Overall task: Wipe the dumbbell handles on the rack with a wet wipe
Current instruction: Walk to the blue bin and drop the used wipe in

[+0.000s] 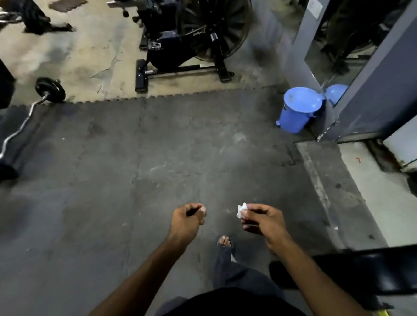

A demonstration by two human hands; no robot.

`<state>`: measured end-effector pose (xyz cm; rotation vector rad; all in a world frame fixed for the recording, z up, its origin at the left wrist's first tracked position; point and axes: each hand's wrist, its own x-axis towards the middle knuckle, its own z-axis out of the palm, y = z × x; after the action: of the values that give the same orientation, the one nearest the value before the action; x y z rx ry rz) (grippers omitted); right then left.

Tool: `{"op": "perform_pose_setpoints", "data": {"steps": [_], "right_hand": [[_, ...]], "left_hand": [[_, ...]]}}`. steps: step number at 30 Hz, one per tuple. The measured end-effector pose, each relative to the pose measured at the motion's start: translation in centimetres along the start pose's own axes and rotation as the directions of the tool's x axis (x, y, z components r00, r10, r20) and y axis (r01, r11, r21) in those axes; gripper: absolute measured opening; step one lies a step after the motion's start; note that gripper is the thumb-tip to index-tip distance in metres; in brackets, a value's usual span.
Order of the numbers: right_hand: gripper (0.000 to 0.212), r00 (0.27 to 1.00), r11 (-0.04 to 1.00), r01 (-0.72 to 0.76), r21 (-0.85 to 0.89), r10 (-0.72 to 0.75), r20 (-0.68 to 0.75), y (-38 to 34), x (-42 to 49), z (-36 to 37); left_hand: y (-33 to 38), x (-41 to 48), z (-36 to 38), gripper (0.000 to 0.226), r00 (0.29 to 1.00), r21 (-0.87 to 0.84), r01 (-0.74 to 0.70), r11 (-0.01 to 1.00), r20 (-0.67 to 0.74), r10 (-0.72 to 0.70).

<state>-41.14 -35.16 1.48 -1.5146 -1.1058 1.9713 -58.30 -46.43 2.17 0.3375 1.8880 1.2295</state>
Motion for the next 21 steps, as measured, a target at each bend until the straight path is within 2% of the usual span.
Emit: {"op": "perform_pose_setpoints", "data": {"steps": [5,9,12,15,21], "right_hand": [[0.007,1.0,1.0,-0.005,0.019,0.004,0.023,-8.6,9.4,1.1],[0.009,1.0,0.999,-0.009,0.032,0.008,0.009,-14.7,17.2,1.8],[0.01,1.0,0.999,-0.01,0.03,0.01,-0.017,-18.7,23.3,2.4],[0.01,0.998,0.999,-0.006,0.041,0.009,-0.061,-22.8,29.7,3.0],[0.011,0.987,0.995,0.006,0.104,0.01,-0.16,-31.8,40.3,3.6]], "left_hand": [[8.6,10.1,3.2,0.007,0.999,0.058,-0.042,0.997,0.021,0.041],[14.4,18.4,6.0,0.009,0.998,0.061,-0.044,0.997,0.047,0.041],[17.9,25.3,8.3,0.014,0.997,0.044,-0.012,0.999,0.073,0.009],[21.8,32.4,10.6,0.008,0.993,0.026,-0.005,1.0,0.122,0.001],[30.5,46.0,15.1,0.012,0.97,0.151,-0.04,0.988,0.241,0.003]]}}
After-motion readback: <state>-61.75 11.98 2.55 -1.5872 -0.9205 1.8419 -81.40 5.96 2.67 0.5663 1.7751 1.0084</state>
